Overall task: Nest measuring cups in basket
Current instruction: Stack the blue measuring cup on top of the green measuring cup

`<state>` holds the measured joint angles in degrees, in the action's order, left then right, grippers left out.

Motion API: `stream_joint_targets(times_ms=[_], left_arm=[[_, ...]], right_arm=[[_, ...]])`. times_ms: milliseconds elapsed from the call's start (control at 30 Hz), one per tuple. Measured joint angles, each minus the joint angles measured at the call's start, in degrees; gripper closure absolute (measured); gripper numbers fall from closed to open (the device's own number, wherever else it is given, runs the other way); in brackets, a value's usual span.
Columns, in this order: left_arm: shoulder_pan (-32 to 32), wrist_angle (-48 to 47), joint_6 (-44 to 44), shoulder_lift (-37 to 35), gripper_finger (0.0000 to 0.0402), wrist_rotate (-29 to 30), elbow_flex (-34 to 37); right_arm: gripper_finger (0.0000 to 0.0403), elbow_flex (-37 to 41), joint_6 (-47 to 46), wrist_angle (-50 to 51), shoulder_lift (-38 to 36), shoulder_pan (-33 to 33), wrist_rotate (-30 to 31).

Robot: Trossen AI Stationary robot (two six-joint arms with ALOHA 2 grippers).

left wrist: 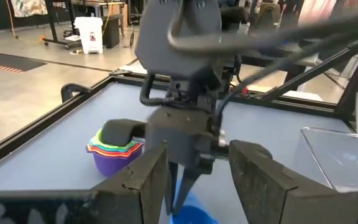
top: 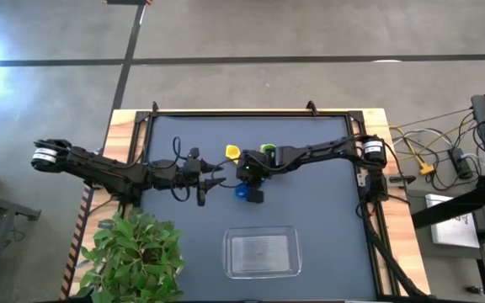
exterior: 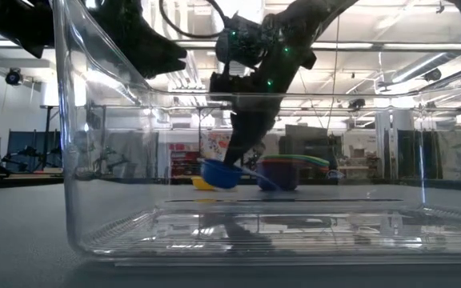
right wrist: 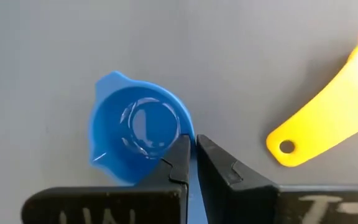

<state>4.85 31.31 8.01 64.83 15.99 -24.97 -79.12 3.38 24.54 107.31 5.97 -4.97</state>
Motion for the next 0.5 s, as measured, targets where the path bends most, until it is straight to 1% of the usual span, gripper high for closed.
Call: stream_joint_targets(times_ms=[200,367,500], left_arm=[[0.1,0.0,0.0,0.0,0.0247,0.0,0.0],[0.1,0.0,0.0,0.0,0.0247,0.0,0.0],[0.1,0.0,-0.1,0.1,0.0247,0.0,-0.1]], right_arm=[[0.0394,0.0,-2.5,0.3,-3.3,1.3,0.6],[0.0394,0.1,-6.5,2.7,-9.5,3.4,2.9],[0.0394,0.4,-11.0,4.9,-15.1,5.9,8.8]])
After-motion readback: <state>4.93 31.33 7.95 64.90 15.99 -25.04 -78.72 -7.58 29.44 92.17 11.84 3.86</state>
